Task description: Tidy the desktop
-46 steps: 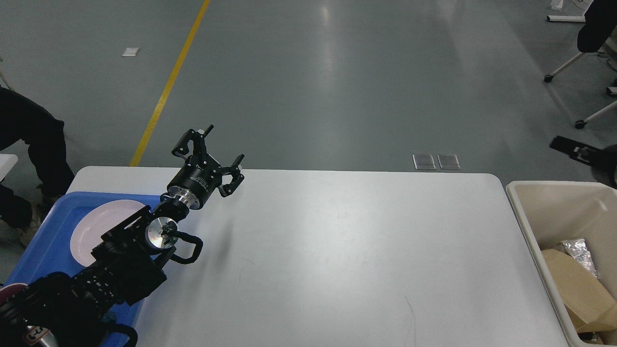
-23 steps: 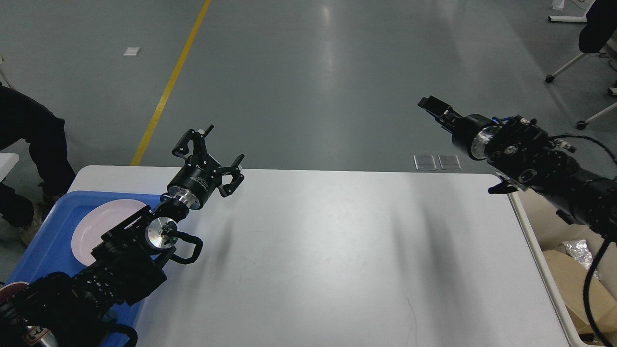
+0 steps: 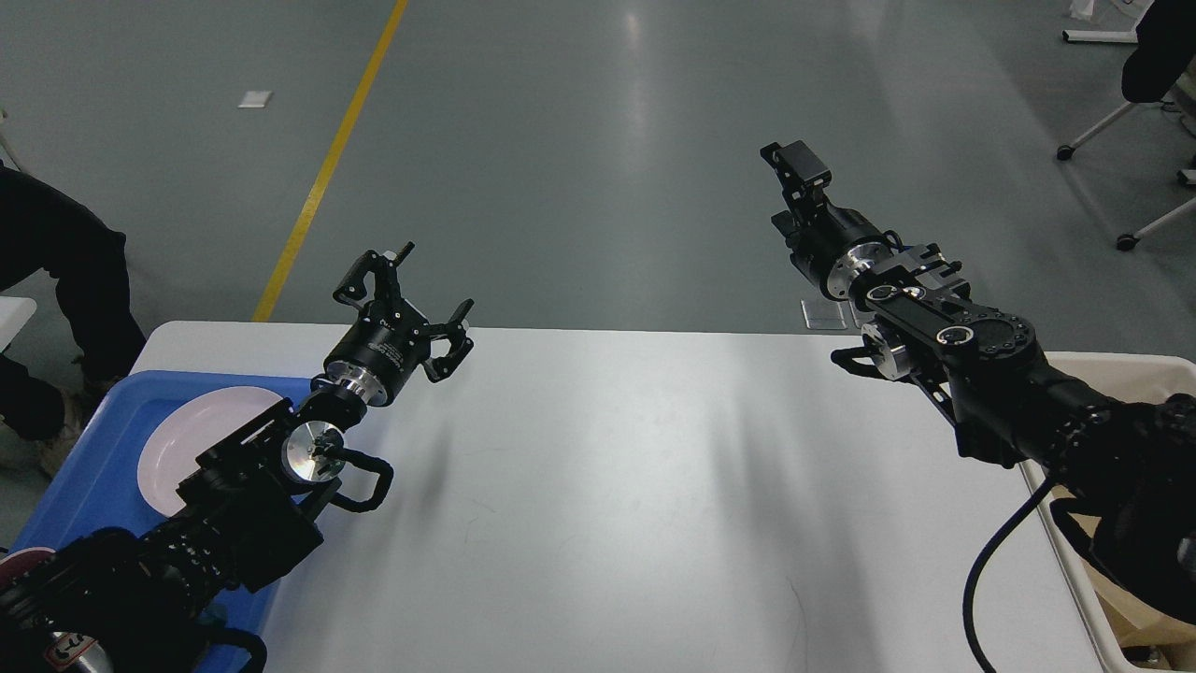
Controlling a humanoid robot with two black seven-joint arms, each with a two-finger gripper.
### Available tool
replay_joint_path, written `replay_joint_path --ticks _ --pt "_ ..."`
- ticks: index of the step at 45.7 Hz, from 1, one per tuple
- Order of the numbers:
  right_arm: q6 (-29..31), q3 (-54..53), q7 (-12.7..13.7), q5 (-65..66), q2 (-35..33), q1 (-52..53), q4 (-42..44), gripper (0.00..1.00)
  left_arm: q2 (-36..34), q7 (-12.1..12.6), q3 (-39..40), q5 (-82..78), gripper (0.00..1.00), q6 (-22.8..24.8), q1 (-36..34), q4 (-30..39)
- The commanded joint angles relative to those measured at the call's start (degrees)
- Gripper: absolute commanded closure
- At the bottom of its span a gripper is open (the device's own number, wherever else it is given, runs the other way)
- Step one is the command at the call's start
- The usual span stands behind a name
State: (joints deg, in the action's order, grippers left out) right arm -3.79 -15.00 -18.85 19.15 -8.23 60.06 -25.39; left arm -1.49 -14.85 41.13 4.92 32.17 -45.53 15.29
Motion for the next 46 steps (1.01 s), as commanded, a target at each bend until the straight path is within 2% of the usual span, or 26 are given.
replay_joint_path --ticks 1,18,33,46 --pt "0.1 -6.1 0.0 0.0 0.1 -1.7 -0.3 0.00 0.0 0.0 0.0 0.0 0.03 0.0 0.0 0.0" --pt "0.3 -19.4 0.0 -0.7 -0.4 -4.5 -0.7 0.00 0.0 0.0 0.0 0.0 0.03 0.0 0.0 0.0" --pt "1.1 -37.5 0.0 -2.5 -1.5 -7.1 -1.8 0.00 0.0 0.0 0.0 0.0 0.03 0.0 0.0 0.0" --pt "1.1 -40.7 0.0 -2.5 -4.9 -13.3 -8.7 0.00 0.0 0.0 0.0 0.0 0.03 0.0 0.0 0.0"
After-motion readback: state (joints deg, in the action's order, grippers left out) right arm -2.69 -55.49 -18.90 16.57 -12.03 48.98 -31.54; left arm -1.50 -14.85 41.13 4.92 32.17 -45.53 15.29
